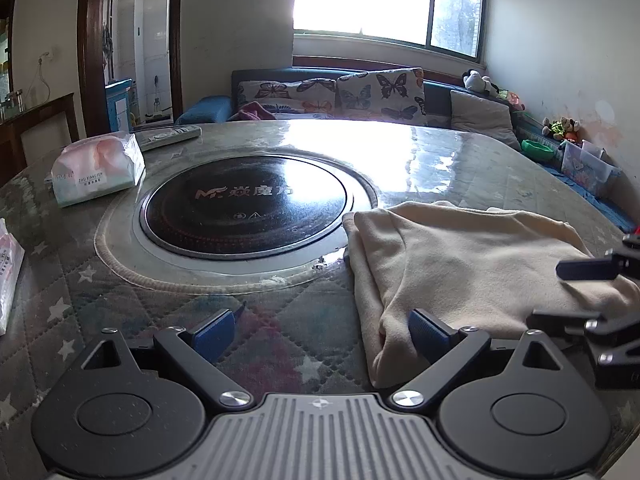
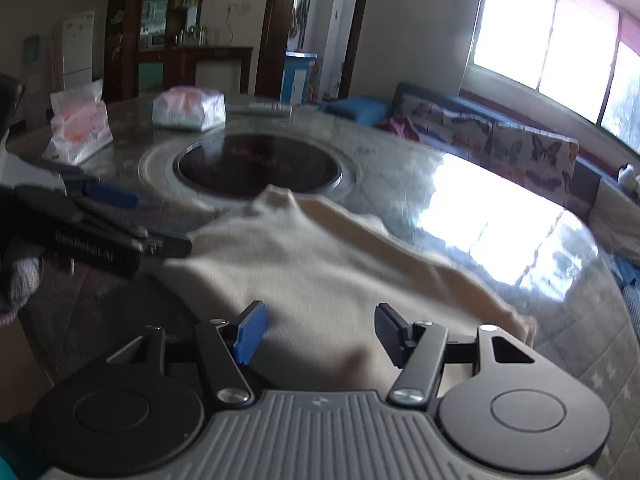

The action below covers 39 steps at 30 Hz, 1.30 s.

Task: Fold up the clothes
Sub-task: 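Smooth the folded sweatshirt flat with the right tool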

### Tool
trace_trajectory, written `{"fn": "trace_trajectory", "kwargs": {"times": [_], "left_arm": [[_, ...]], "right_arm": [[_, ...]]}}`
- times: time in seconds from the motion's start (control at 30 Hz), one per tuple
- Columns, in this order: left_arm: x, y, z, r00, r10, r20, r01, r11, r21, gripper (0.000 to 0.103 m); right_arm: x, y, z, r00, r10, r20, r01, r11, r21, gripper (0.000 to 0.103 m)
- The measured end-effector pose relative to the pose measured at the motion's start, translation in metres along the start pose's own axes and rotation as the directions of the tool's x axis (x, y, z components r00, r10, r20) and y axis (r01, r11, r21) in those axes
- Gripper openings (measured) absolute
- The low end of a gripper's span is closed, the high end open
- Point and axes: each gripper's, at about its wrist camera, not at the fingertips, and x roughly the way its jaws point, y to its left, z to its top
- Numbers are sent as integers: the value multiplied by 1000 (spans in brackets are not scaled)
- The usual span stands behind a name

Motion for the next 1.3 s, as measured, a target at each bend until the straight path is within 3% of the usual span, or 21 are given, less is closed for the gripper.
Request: {"fn": "trace_trajectory", "kwargs": {"times": [0.23,0.43,0.63,0.9,1.07,1.17,1.3], "left_arm": [[-7,-6,9,1000,7,22,-7,1000,21,95],[-4,-18,14,1000,-11,24,10,999,47,95],[0,-30,19,999,-28,28,26,997,71,95],[9,-41,13,1000,-29,3,28,993,114,95],[12,-38,11,999,-32,-10,33,994,104,95],[12,-38,11,999,-32,-11,33,994,106,95],[13,-37,11,999,-32,-13,34,994,108,95]], "right_arm": [[-23,-15,-5,1000,-12,26,10,997,74,60],[-24,-23,-27,997,-69,-37,72,994,85,59],[-39,-31,-23,995,-97,19,94,989,114,59],[-26,-30,-31,991,-132,-2,131,986,98,57],[-45,-39,-30,991,-136,22,131,982,138,50],[-43,-43,-38,991,-133,-12,134,980,148,40],[-46,-44,-44,990,-138,-21,140,978,152,38]]}}
